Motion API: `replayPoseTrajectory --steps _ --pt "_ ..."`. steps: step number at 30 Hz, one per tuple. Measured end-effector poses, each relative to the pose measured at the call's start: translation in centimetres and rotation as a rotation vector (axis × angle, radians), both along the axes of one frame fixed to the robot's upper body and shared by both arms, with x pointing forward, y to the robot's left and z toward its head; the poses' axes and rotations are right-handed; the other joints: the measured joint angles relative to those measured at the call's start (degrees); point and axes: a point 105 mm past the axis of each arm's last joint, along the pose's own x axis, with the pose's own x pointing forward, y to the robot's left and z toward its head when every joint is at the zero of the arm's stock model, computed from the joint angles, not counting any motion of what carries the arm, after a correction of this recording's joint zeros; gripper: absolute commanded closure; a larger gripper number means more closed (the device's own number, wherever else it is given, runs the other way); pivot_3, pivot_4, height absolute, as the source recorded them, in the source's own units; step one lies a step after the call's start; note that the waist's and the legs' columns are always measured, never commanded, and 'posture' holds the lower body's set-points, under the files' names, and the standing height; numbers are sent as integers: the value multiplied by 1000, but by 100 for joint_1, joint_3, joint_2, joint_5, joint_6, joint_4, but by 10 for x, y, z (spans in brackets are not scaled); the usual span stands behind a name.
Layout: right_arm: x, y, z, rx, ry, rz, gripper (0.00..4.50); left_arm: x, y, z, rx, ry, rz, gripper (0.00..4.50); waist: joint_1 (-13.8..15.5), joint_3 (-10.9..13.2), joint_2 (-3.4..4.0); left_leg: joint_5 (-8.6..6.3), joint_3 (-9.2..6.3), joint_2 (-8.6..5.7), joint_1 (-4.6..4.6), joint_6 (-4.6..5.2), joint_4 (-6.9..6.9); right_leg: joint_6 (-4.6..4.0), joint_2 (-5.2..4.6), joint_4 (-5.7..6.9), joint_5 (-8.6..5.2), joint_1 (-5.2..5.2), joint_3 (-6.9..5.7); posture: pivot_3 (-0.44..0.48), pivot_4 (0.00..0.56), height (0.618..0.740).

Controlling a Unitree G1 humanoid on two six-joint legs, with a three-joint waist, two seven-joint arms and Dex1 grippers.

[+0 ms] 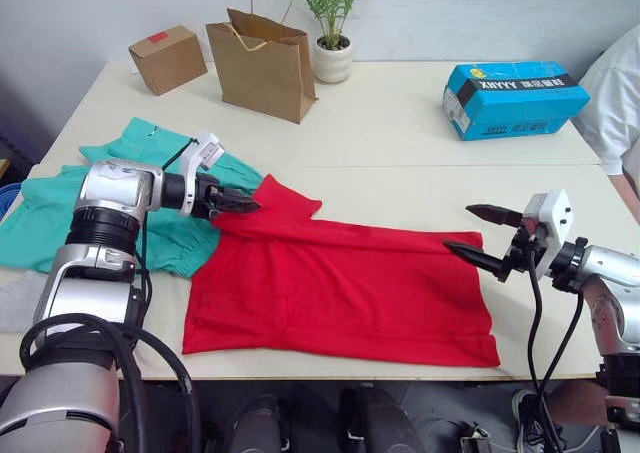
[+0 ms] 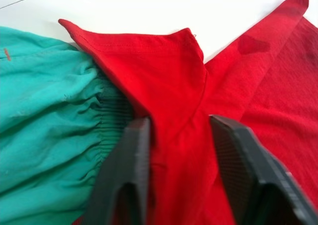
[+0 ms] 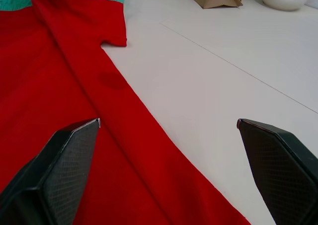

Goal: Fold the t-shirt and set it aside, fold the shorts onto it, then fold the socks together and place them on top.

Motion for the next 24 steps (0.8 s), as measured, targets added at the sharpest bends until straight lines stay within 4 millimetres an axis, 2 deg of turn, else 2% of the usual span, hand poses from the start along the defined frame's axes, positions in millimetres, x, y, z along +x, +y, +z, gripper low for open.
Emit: replayPoseTrajectory --steps 2,3,6,9,13,16,20,23,24 --pt "0 0 0 3 -1 1 0 2 -4 -1 -1 -13 -10 4315 0 0 0 0 0 0 0 0 0 0 0 0 0 0 0 0 150 740" --pt "0 1 0 5 -1 2 0 2 -5 -3 -4 -16 -12 4465 0 0 0 0 0 0 0 0 0 0 0 0 0 0 0 0 150 740" --pt "0 1 0 7 -1 2 0 5 -2 -1 -14 -53 -12 4465 -12 0 -1 0 0 1 0 0 -2 0 1 1 0 -2 0 0 150 740" --pt "0 1 0 6 -2 4 0 -1 -3 8 -61 -137 -94 4465 -26 0 0 0 2 3 2 -1 -4 0 1 4 0 -1 0 0 150 740" --pt "-2 3 -1 4 -1 8 0 -25 2 3 -93 -249 -273 4465 -22 0 0 0 1 4 3 -1 -3 -1 0 4 -1 0 -2 0 150 740" --pt "-9 1 -13 0 35 2 0 -51 11 -9 -46 -303 -401 4465 -11 0 0 -1 -1 4 0 -2 -4 -2 0 -2 -1 1 -1 0 150 740" --pt "-11 1 -14 3 38 -1 0 -60 6 -5 -34 -355 -445 4465 33 0 -1 0 -11 -2 2 8 11 4 -5 -2 3 15 -2 0 150 740" --pt "-12 2 -15 3 39 -1 0 -48 9 4 -54 -410 -330 3897 24 0 -1 -1 -13 -3 1 11 10 6 -5 -2 4 15 -1 0 150 740" --pt "-13 1 -17 4 46 -5 0 -42 12 9 -53 -428 -276 3582 19 0 -1 -1 -13 -2 1 11 7 5 -3 -2 4 14 -2 0 150 740"
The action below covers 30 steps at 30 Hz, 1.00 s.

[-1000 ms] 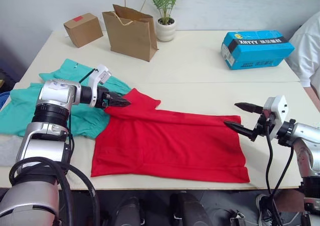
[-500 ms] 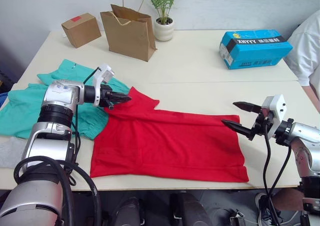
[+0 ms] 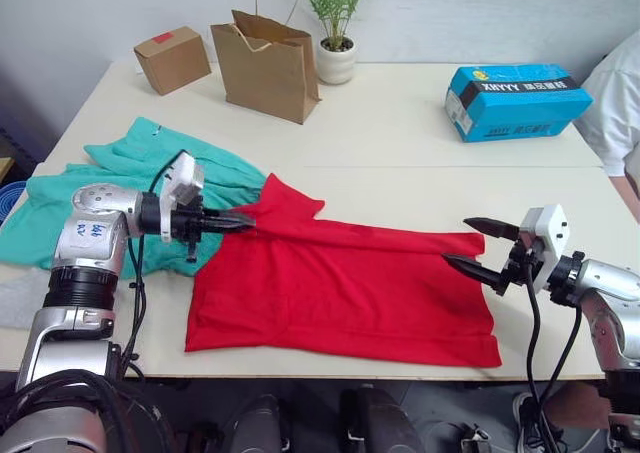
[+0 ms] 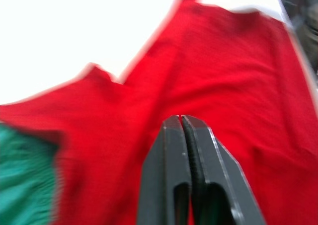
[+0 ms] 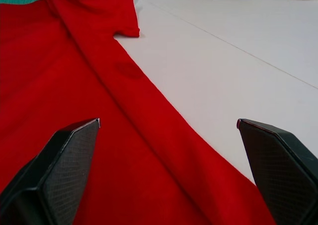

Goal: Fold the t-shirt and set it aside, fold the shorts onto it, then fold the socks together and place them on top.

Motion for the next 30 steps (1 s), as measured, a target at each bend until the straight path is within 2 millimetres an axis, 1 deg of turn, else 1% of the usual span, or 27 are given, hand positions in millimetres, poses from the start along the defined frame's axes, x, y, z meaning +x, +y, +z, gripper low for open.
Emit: replayPoseTrajectory --steps 2,4,6,7,9,12,15,18,20,24,26,30 --pt "-1 -1 -2 0 9 -3 0 7 3 8 -7 -25 60 3011 -8 0 0 0 0 0 0 0 -3 0 1 -1 0 -1 0 0 150 740" --pt "-1 0 -2 2 8 -1 0 14 7 11 17 -31 125 2449 -11 0 0 0 1 0 0 0 -3 0 1 -1 0 -1 -1 0 150 740" --pt "-2 2 0 0 -2 7 0 20 8 7 57 -5 167 1759 -20 0 0 0 3 0 1 0 -4 0 1 -1 0 -1 -1 0 150 740" --pt "-1 3 2 1 -9 12 0 23 8 5 67 15 184 1490 -22 0 0 0 3 1 1 -1 -4 0 3 -1 0 -1 -1 0 150 740" --pt "0 5 6 2 -24 21 0 29 8 -4 94 57 216 1490 -18 0 0 0 3 2 1 -1 -3 0 5 -1 0 -2 -1 0 150 740" --pt "3 11 14 1 -50 47 0 41 2 -17 134 124 267 1490 -15 0 0 0 5 -1 0 -1 -2 0 4 -2 0 -3 -1 0 150 740" --pt "3 17 17 -6 -62 76 0 47 -2 -25 163 161 293 1490 -11 0 0 -1 4 0 -2 -1 -5 0 4 -5 0 -4 -2 0 150 740" --pt "2 23 18 -12 -68 97 0 47 -5 -26 167 172 284 2064 -13 0 -1 -1 4 1 -2 -2 -5 0 3 -5 0 -5 -3 0 150 740" --pt "1 24 19 -10 -72 102 0 47 -10 -25 164 175 258 2671 -13 0 -1 -1 4 1 -2 -2 -4 0 3 -4 0 -4 -3 0 150 740" --pt "1 26 18 -2 -75 100 0 46 -13 -27 174 172 238 3951 -20 0 -1 -1 5 2 -2 -2 -4 0 4 -3 0 -5 -3 0 150 740" --pt "2 26 18 -1 -75 99 0 45 -14 -26 175 168 225 4453 -18 0 0 -1 4 2 -2 -2 -4 0 3 -3 0 -5 -3 0 150 740" --pt "1 26 18 4 -74 99 0 41 -17 -25 163 178 175 4453 -16 0 -1 -1 5 1 -2 -2 -4 0 3 -4 0 -5 -3 0 150 740"
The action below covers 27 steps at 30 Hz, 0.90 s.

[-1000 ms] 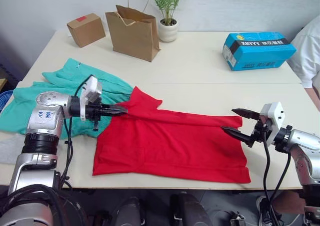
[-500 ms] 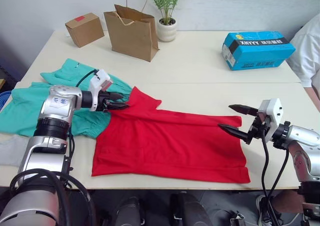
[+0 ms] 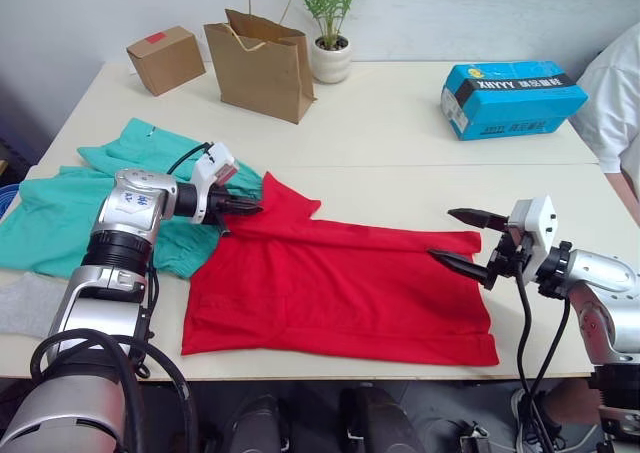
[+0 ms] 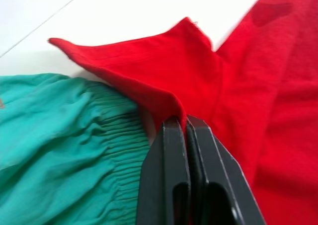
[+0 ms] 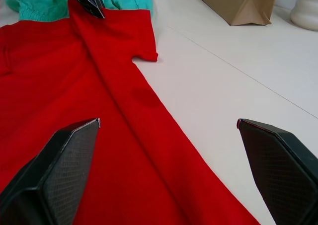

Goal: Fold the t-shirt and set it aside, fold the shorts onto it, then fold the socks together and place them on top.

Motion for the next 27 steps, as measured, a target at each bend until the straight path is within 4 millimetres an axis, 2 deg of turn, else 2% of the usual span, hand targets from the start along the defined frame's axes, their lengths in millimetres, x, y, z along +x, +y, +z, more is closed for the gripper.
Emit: replayPoseTrajectory --steps 10,14,16,20,23,26,27 --pt "-4 -2 -11 5 30 -11 0 -38 21 5 -73 -201 -255 4453 -5 0 1 -1 1 3 2 -1 0 -3 -3 0 -2 1 -1 0 150 740" --pt "-7 -5 -18 9 47 -21 0 -57 30 -11 16 -288 -363 4453 0 0 1 -1 0 3 2 -1 0 -3 -3 1 -1 1 -2 0 150 740" --pt "-7 -6 -21 10 57 -26 0 -61 30 -16 41 -329 -390 4453 8 0 0 -1 0 2 2 0 2 -3 -4 0 -1 1 -2 0 150 740" --pt "-8 -7 -22 10 60 -28 0 -64 30 -11 96 -453 -437 4453 2 0 0 -3 0 1 2 3 2 -3 -5 0 -1 3 -2 0 150 740" --pt "-8 -8 -23 10 54 -32 0 -70 30 -17 173 -542 -496 4453 -1 -1 1 -3 0 2 3 3 0 -3 -4 0 -1 2 -4 0 150 740" --pt "-8 -10 -27 12 67 -40 0 -74 29 -28 182 -516 -510 4453 -8 0 1 -3 0 3 3 3 -1 -3 -3 -1 -1 2 -4 0 150 740" --pt "-8 -11 -27 12 69 -41 0 -74 29 -30 167 -483 -495 4256 -6 0 1 -3 0 3 3 3 -1 -3 -3 0 -1 2 -5 0 150 740"
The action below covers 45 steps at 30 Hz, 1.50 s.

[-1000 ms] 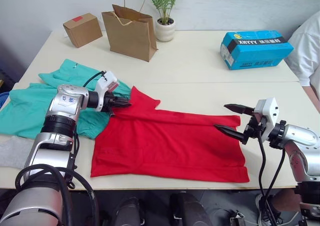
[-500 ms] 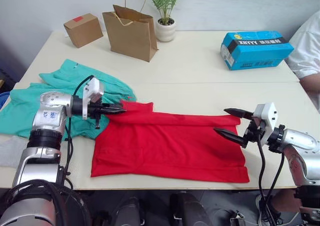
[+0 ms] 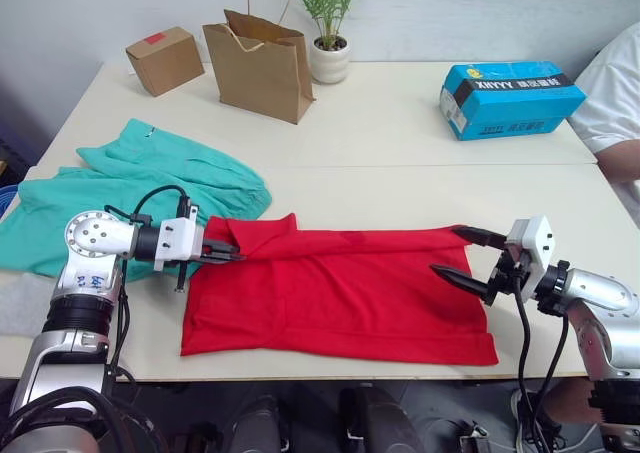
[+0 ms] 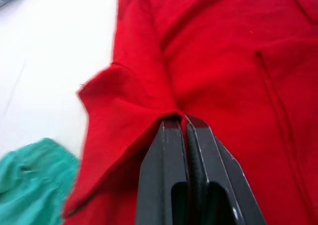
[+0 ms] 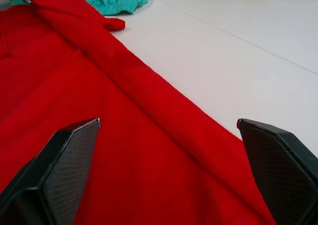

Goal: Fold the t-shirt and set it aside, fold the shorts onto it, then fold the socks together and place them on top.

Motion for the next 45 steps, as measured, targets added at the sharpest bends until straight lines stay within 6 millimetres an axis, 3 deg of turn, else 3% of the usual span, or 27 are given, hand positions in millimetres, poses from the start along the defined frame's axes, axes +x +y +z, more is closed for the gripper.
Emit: replayPoseTrajectory --steps 4,7,9,14,18,25,31,36,45 --pt "0 0 -1 0 2 0 0 6 3 3 -91 141 112 3293 1 0 0 0 -1 0 -2 1 0 0 0 0 0 0 -1 0 150 740" --pt "-1 0 -1 0 3 0 0 3 22 11 -69 310 226 2362 -23 0 -1 -1 -1 2 -1 0 -3 0 4 -1 0 -1 0 0 150 740" --pt "-2 -2 -5 2 17 -4 0 1 40 22 -49 394 337 1724 -29 0 0 0 -1 2 1 0 -7 -3 3 0 -2 -1 0 0 150 740" --pt "-2 -3 -6 3 21 -2 0 15 46 60 -126 542 530 111 41 0 -4 -1 -7 -7 -6 2 2 1 0 -3 -3 2 -3 0 150 740" --pt "-2 -2 -6 2 17 -1 0 32 32 78 -229 593 603 25 42 0 -4 -2 -6 -8 -3 3 2 5 -2 0 -5 3 1 0 150 740" --pt "-1 -2 -5 3 10 0 0 41 10 48 -164 759 676 25 -31 1 -6 -1 -2 0 -2 -2 0 3 7 4 -6 -4 6 0 150 740" --pt "0 -1 -3 4 2 -3 0 44 4 51 -132 796 703 25 1 1 -6 -2 -1 -4 -2 -3 1 2 2 3 -6 -3 8 0 150 740" --pt "0 -1 -4 11 2 -10 0 39 11 38 -50 858 739 25 2 1 -6 -2 -1 -3 -2 -3 1 2 4 4 -6 -3 8 0 150 740" --pt "0 1 -10 36 14 -23 0 33 4 43 -95 965 722 25 1 1 -6 -2 -1 -3 -2 -3 2 2 2 4 -6 -3 8 0 150 740"
